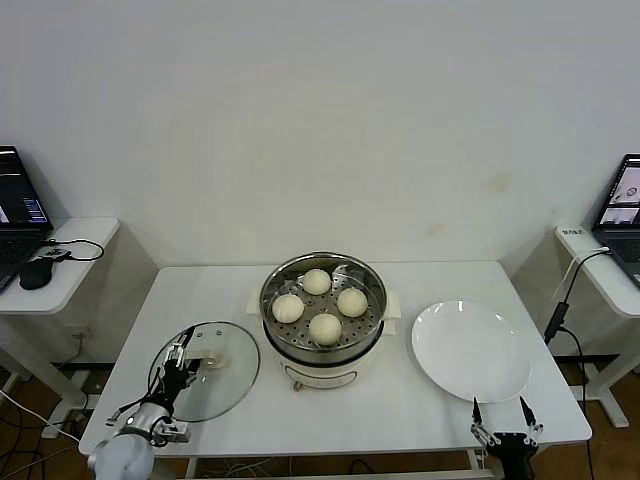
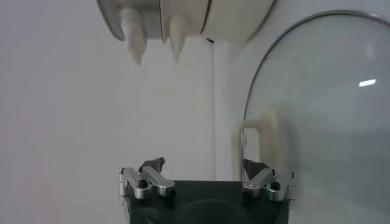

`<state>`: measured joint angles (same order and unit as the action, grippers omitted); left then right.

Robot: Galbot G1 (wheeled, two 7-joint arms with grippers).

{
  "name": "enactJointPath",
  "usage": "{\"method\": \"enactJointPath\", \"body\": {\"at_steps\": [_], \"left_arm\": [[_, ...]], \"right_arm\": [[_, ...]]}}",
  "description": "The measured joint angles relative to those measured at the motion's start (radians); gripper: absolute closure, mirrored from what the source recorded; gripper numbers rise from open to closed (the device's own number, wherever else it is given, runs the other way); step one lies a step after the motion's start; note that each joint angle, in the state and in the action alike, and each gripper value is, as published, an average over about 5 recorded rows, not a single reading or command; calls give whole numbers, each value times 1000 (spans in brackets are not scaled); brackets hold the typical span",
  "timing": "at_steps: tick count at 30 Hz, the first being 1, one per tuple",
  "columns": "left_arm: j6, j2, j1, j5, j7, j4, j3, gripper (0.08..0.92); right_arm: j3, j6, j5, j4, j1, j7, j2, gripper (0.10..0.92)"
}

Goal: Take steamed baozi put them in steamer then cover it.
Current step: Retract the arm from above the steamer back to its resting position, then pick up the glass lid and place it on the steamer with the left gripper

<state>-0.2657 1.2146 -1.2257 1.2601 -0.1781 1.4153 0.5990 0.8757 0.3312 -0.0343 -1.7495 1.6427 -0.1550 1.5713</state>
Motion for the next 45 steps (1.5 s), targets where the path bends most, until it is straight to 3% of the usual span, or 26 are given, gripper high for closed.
{"method": "enactJointPath", "body": {"at_steps": [24, 35, 45], "left_arm": [[-2, 11, 30, 0, -38, -63, 7, 843], [43, -39, -24, -57, -27, 61, 47, 860], [156, -118, -49, -128, 78, 275, 86, 860]], "right_arm": [[-12, 0, -16, 9, -2, -4, 3, 203], [-31, -12, -11, -9, 3, -11, -9, 203], [-50, -26, -12, -16, 7, -10, -25, 203]]}}
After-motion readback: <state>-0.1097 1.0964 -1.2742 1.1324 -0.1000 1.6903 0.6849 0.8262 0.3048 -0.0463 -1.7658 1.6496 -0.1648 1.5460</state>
